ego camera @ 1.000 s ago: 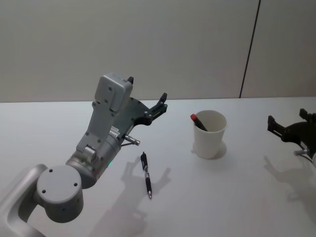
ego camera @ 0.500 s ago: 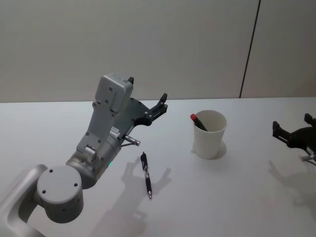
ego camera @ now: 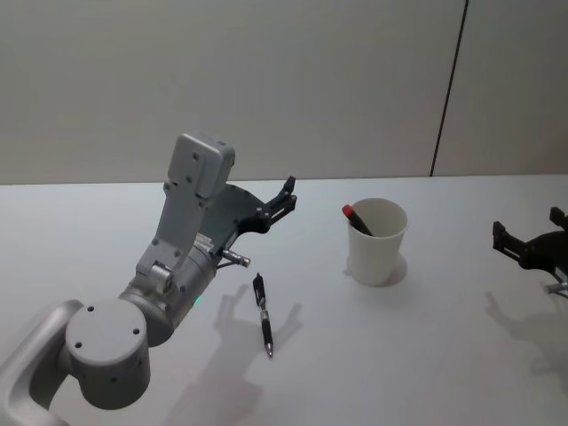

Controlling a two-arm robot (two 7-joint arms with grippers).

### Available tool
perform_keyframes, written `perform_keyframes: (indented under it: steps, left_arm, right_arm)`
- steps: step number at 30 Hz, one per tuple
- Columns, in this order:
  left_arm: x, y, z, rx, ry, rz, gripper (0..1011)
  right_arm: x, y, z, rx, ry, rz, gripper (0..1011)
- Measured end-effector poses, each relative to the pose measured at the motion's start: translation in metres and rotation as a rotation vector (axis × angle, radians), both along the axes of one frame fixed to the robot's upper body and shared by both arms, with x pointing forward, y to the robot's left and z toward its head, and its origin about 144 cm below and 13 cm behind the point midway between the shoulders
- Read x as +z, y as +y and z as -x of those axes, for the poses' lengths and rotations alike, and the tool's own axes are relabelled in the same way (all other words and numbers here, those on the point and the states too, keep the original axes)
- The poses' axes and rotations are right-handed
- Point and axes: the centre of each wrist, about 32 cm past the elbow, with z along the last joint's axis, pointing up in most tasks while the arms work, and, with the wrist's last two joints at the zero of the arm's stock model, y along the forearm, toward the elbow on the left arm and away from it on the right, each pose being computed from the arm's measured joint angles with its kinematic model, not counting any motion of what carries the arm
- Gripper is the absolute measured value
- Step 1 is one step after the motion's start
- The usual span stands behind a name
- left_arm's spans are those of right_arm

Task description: Place the pen into the pen holder.

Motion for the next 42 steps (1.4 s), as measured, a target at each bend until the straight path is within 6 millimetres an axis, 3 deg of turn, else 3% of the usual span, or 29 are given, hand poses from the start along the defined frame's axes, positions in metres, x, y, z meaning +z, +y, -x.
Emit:
perform_keyframes:
  steps: [24, 42]
  left_arm:
    - [0.003, 0.0, 0.018, 0.157, 0.328, 0.073, 1002]
    - [-0.006, -0.009, 0.013, 0.176, 0.532, 0.025, 1002]
  right_arm:
    - [0.001, -0.001, 0.001, 0.001, 0.002, 0.002, 1002]
    - [0.0, -0.001, 0.001, 0.001, 0.002, 0.002, 1002]
